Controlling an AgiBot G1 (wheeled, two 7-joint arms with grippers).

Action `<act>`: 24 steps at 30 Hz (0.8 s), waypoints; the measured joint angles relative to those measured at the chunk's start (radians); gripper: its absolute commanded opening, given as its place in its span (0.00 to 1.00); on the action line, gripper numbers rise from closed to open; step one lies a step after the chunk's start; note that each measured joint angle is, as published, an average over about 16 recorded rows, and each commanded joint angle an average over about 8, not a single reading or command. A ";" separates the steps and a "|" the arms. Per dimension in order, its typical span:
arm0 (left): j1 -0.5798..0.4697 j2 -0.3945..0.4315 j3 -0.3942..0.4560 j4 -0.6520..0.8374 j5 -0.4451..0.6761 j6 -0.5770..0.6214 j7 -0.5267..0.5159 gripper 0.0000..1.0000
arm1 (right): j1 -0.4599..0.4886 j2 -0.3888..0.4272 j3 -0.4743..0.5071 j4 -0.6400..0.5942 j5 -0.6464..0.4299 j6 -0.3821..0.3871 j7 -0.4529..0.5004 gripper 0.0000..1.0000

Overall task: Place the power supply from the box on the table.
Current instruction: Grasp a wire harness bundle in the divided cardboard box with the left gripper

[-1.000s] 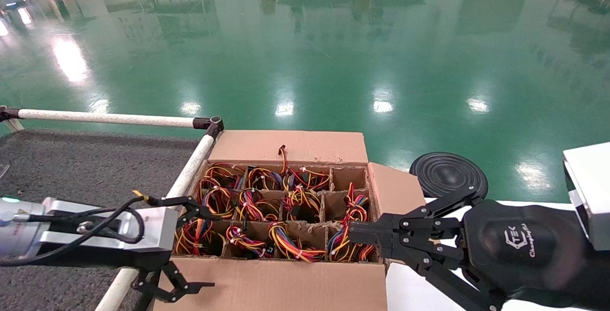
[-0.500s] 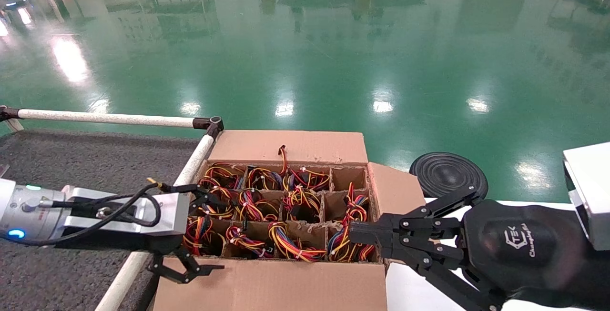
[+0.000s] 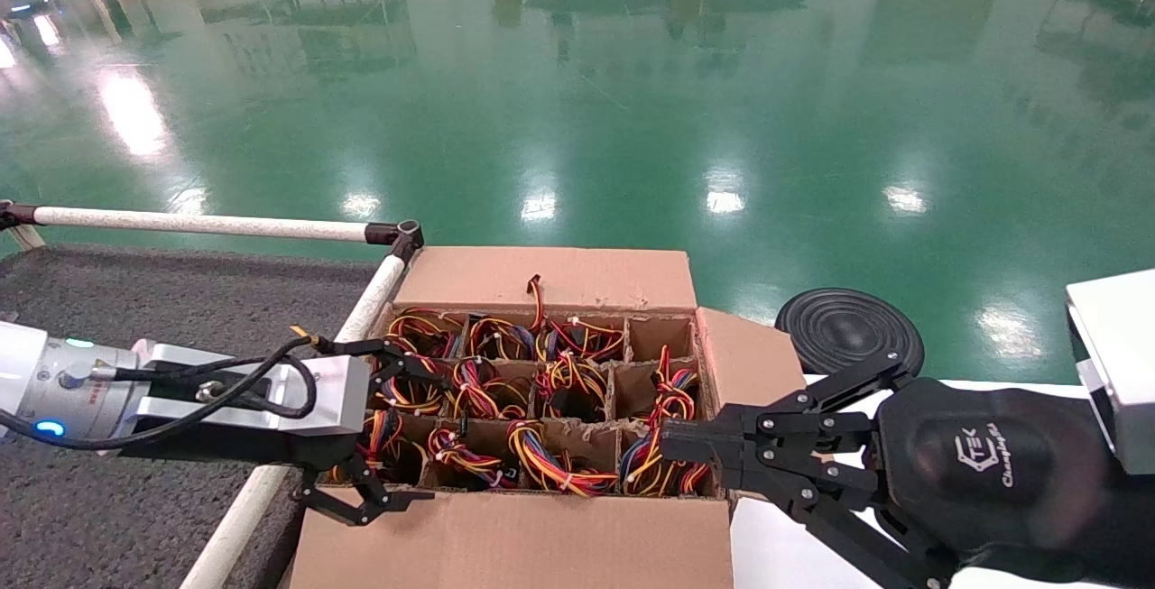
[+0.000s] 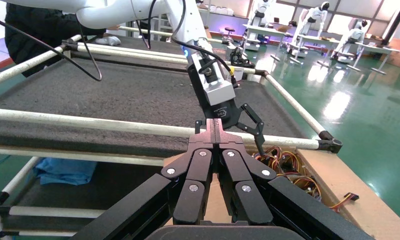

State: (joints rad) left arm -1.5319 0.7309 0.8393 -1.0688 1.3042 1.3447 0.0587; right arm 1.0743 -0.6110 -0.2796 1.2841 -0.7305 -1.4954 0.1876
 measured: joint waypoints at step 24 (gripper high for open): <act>0.006 0.060 0.017 0.092 0.007 -0.022 0.077 1.00 | 0.000 0.000 0.000 0.000 0.000 0.000 0.000 0.00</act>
State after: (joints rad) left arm -1.5254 0.7913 0.8559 -0.9765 1.3114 1.3226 0.1357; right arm 1.0743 -0.6110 -0.2796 1.2841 -0.7305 -1.4954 0.1876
